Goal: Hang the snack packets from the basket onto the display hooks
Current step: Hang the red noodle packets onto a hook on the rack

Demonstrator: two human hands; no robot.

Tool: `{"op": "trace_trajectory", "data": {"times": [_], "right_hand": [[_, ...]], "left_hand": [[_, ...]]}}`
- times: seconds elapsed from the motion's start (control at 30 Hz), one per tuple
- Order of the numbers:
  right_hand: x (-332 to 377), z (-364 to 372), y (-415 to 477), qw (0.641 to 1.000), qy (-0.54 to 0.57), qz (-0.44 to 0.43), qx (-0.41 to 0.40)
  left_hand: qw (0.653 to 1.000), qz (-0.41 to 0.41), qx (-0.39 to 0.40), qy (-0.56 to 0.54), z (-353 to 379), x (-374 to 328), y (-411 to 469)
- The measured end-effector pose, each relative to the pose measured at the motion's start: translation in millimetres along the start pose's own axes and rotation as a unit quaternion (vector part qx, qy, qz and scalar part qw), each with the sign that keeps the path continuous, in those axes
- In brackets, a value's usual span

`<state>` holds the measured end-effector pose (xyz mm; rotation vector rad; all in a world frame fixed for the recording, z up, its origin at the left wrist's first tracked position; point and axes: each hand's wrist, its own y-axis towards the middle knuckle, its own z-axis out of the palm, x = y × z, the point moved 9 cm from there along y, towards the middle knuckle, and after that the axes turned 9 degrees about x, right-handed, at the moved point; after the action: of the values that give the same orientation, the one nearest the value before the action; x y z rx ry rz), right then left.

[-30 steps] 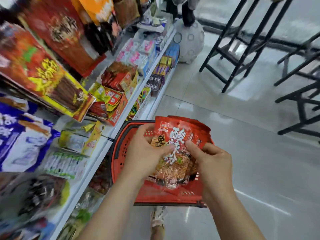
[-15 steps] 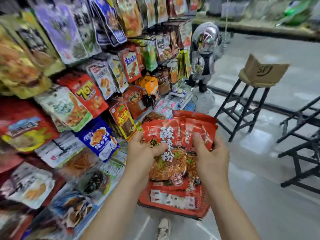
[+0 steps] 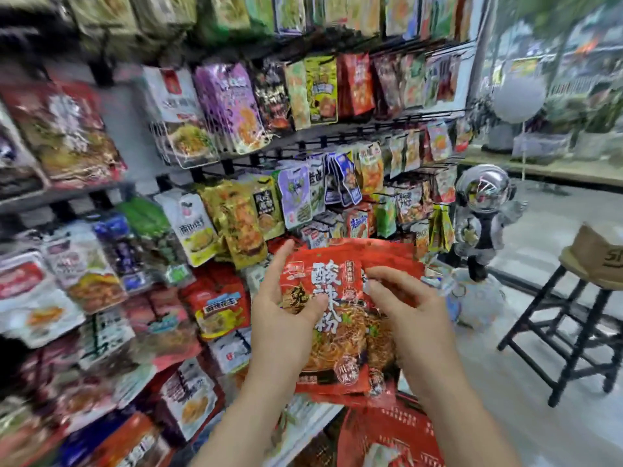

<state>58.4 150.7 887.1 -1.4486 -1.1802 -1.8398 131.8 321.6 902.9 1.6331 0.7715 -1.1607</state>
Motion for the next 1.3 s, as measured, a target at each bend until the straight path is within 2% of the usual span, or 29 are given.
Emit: {"op": "trace_trajectory", "data": {"times": [0.07, 0.13, 0.27, 0.37, 0.5, 0.63, 0.87, 1.03, 1.3], "right_hand": [[4, 37, 7, 0.997, 0.042, 0.016, 0.058], [15, 74, 14, 0.994, 0.031, -0.002, 0.103], [48, 127, 28, 0.987, -0.034, -0.095, 0.124], [73, 167, 36, 0.976, -0.041, -0.156, 0.148], [108, 221, 45, 0.954, -0.047, -0.221, 0.196], [134, 257, 60, 0.939, -0.031, -0.261, 0.224], [143, 293, 104, 0.935, -0.02, -0.26, 0.242], [155, 314, 143, 0.933, 0.002, -0.252, 0.256], [152, 341, 184, 0.922, -0.006, -0.256, 0.29]], "left_hand": [[0.999, 0.024, -0.02, 0.027, -31, -10, 8], [0.998, 0.029, -0.047, 0.039, -64, -14, 15], [0.997, 0.009, -0.061, 0.039, -119, -24, 30], [0.995, 0.021, -0.067, 0.065, -159, -48, 41], [0.978, 0.038, -0.164, 0.123, -227, -101, 58], [0.972, 0.053, -0.183, 0.137, -264, -137, 73], [0.962, 0.043, -0.169, 0.21, -293, -157, 113], [0.919, 0.116, -0.24, 0.29, -297, -185, 143], [0.887, 0.134, -0.327, 0.299, -319, -181, 185]]}}
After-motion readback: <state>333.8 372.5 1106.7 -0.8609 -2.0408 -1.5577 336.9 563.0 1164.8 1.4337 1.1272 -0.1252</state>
